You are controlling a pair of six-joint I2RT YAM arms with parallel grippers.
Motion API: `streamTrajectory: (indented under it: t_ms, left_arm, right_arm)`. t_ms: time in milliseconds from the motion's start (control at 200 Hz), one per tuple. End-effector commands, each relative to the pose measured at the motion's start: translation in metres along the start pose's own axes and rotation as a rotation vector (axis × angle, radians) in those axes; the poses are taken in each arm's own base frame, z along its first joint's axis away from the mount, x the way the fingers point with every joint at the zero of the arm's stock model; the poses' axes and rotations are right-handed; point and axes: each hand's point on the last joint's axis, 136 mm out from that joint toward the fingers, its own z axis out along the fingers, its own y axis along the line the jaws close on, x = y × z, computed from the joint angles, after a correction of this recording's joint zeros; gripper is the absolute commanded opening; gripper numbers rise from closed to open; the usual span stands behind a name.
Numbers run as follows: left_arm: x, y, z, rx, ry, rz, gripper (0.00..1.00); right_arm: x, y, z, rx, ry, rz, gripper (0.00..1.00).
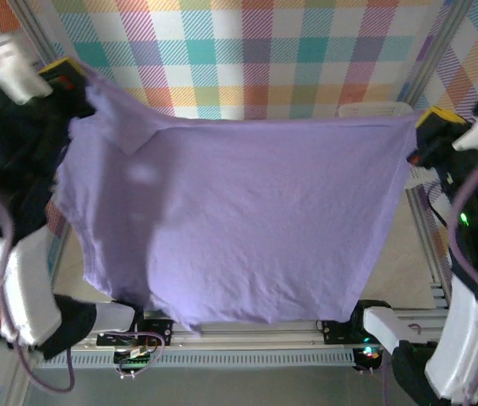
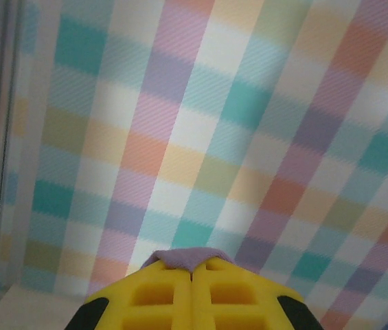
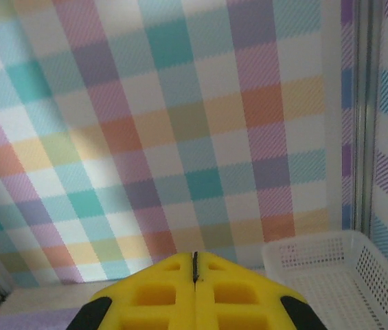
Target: Fold the inside-out t-shirt
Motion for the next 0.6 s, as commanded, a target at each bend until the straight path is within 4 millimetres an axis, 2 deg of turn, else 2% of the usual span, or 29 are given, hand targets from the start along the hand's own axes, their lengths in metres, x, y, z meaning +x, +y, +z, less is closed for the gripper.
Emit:
streamTrajectory:
  t_ms: [0, 55, 175, 220, 260, 310, 395, 405, 410, 430, 435, 455, 495, 550, 595]
  left_arm:
    - [0.04, 0.011, 0.066, -0.086, 0.062, 0.064, 0.0]
    - [0.068, 0.018, 0.1, -0.108, 0.112, 0.077, 0.0]
    - [0.148, 0.036, 0.183, -0.148, 0.253, 0.094, 0.0]
    - [0.176, 0.043, 0.211, -0.163, 0.298, 0.103, 0.03]
    - [0.212, 0.051, 0.238, -0.168, 0.356, 0.112, 0.05]
    - [0.246, 0.057, 0.268, -0.169, 0.405, 0.11, 0.06]
    - [0.301, 0.069, 0.316, -0.171, 0.456, 0.094, 0.19]
    - [0.302, 0.069, 0.319, -0.168, 0.454, 0.087, 0.2]
    - [0.311, 0.072, 0.322, -0.17, 0.468, 0.086, 0.21]
    - [0.32, 0.073, 0.33, -0.161, 0.474, 0.071, 0.25]
    - [0.318, 0.072, 0.331, -0.156, 0.469, 0.067, 0.26]
    - [0.331, 0.075, 0.338, -0.153, 0.48, 0.053, 0.31]
    - [0.346, 0.078, 0.348, -0.136, 0.487, 0.014, 0.39]
    - [0.361, 0.079, 0.353, -0.108, 0.509, -0.032, 0.46]
    - [0.369, 0.08, 0.352, -0.102, 0.54, -0.053, 0.52]
  right_arm:
    - [0.023, -0.018, 0.068, 0.036, 0.029, -0.023, 0.0]
    - [0.044, -0.027, 0.104, 0.043, 0.065, -0.018, 0.0]
    - [0.095, -0.044, 0.185, 0.051, 0.144, 0.005, 0.0]
    - [0.123, -0.051, 0.22, 0.055, 0.184, 0.013, 0.0]
    - [0.147, -0.055, 0.25, 0.055, 0.214, 0.024, 0.0]
    - [0.177, -0.061, 0.288, 0.054, 0.26, 0.049, 0.0]
    - [0.234, -0.07, 0.354, 0.057, 0.358, 0.092, 0.04]
    - [0.24, -0.071, 0.36, 0.058, 0.372, 0.096, 0.05]
    - [0.244, -0.071, 0.363, 0.056, 0.379, 0.099, 0.06]
    - [0.255, -0.073, 0.376, 0.054, 0.402, 0.105, 0.09]
    - [0.255, -0.072, 0.379, 0.051, 0.4, 0.105, 0.1]
    - [0.271, -0.074, 0.39, 0.056, 0.438, 0.108, 0.14]
    - [0.292, -0.077, 0.406, 0.071, 0.495, 0.112, 0.21]
    - [0.31, -0.075, 0.417, 0.082, 0.548, 0.08, 0.3]
    - [0.314, -0.071, 0.417, 0.089, 0.577, 0.052, 0.33]
